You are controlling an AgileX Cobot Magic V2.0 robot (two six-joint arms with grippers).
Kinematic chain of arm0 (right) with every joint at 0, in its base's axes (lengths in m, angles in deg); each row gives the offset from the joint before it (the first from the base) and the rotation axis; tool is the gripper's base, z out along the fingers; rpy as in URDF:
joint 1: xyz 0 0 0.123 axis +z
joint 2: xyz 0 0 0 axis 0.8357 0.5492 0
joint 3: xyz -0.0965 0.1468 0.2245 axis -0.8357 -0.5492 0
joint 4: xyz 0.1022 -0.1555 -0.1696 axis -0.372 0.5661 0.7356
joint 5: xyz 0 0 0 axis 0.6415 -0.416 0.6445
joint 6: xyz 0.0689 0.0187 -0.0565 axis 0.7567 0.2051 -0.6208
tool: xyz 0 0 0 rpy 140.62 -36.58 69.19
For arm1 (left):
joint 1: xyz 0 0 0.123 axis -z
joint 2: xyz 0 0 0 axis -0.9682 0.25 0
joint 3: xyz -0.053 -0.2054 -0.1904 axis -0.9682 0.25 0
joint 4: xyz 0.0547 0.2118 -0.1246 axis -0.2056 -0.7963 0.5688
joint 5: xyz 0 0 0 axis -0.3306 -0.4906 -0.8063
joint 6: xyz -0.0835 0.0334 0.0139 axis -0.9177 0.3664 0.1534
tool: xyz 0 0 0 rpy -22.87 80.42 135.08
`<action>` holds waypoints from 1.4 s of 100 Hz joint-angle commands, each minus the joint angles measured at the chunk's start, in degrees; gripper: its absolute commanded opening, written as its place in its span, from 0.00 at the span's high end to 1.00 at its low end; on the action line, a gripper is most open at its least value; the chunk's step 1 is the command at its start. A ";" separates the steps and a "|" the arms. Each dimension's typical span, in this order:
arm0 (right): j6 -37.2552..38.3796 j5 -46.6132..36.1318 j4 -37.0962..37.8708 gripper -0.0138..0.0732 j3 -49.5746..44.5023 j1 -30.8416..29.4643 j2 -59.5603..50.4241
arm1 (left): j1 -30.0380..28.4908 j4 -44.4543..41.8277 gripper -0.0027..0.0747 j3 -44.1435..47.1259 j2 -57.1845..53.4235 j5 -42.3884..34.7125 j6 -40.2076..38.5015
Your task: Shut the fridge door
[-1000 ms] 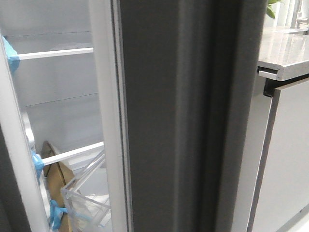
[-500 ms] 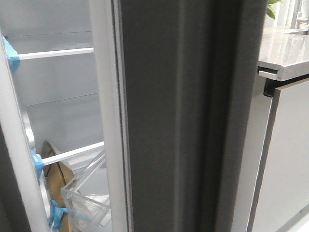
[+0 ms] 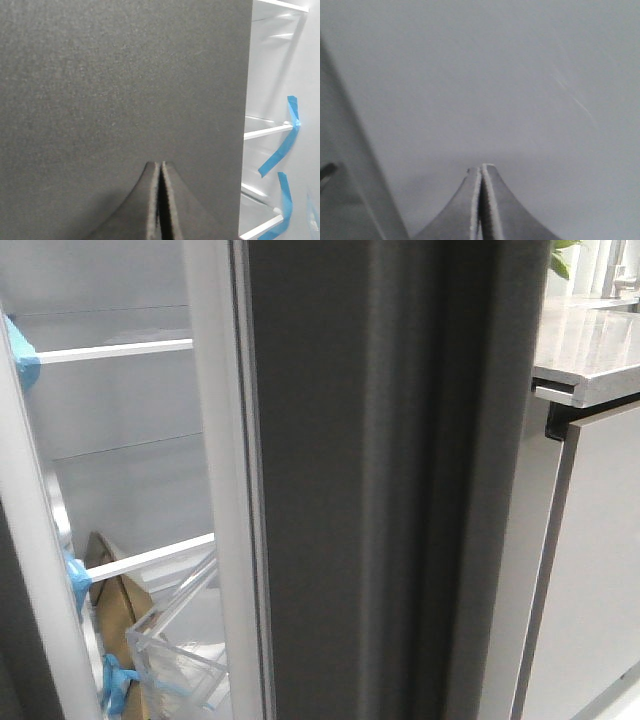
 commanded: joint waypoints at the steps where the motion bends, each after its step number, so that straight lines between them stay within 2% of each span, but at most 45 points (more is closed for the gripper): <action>1: -1.26 -3.47 -0.72 0.89 3.35 1.28 3.47 | 0.17 0.35 0.99 2.01 -1.17 -4.15 -0.29; 52: -8.78 -9.29 -7.78 0.89 5.74 5.23 16.22 | 0.17 0.35 0.99 2.01 -1.17 -4.15 -0.29; 75: -10.58 -15.77 -7.87 0.89 5.74 8.18 21.77 | 0.17 0.35 0.99 2.01 -1.17 -4.15 -0.29; 106: -13.46 -28.08 -7.87 0.89 5.83 16.10 32.65 | 0.17 0.35 0.99 2.01 -1.17 -4.15 -0.29; 119: -13.93 -32.23 -7.87 0.89 5.83 17.32 36.82 | 0.17 0.35 0.99 2.01 -1.17 -4.15 -0.29; 140: -14.30 -33.97 -7.26 0.89 10.21 17.32 43.33 | 0.17 0.35 0.99 2.01 -1.17 -4.15 -0.29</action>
